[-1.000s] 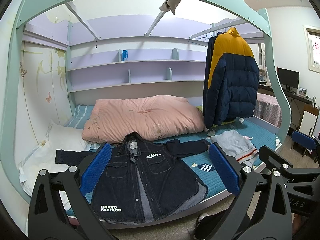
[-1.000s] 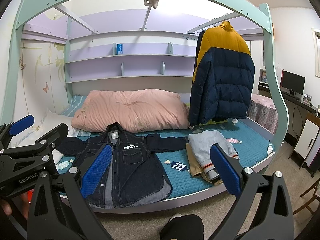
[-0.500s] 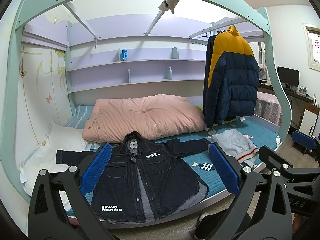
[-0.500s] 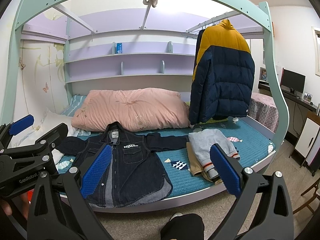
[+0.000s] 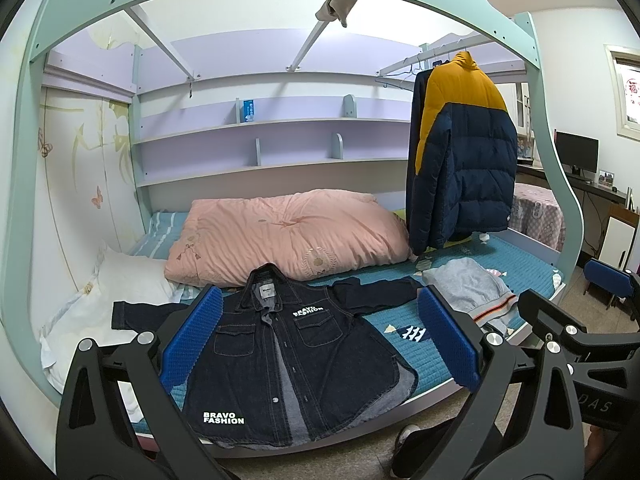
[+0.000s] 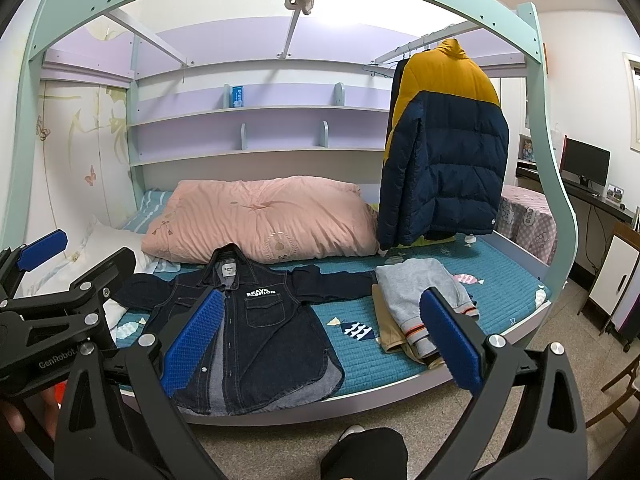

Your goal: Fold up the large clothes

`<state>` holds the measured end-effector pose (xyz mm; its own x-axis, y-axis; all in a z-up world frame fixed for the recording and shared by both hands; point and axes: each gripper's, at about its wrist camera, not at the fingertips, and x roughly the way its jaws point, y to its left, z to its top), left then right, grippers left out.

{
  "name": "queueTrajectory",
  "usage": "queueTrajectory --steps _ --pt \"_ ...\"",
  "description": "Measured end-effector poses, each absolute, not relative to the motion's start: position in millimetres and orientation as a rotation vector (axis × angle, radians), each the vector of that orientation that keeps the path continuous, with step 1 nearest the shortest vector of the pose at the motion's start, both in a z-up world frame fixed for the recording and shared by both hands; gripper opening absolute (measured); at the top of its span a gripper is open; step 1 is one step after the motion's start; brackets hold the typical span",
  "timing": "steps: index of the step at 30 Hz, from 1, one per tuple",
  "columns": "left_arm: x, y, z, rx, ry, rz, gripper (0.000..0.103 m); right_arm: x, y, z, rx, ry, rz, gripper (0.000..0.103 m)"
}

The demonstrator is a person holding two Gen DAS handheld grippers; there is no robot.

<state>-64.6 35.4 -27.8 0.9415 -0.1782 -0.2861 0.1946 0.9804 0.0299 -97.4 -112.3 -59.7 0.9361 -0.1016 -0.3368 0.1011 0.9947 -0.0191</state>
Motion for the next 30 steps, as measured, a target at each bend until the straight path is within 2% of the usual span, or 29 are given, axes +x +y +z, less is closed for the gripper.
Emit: queueTrajectory --steps 30 --pt "-63.6 39.3 -26.4 0.064 0.288 -0.200 0.098 -96.4 -113.0 -58.7 0.002 0.347 -0.105 0.095"
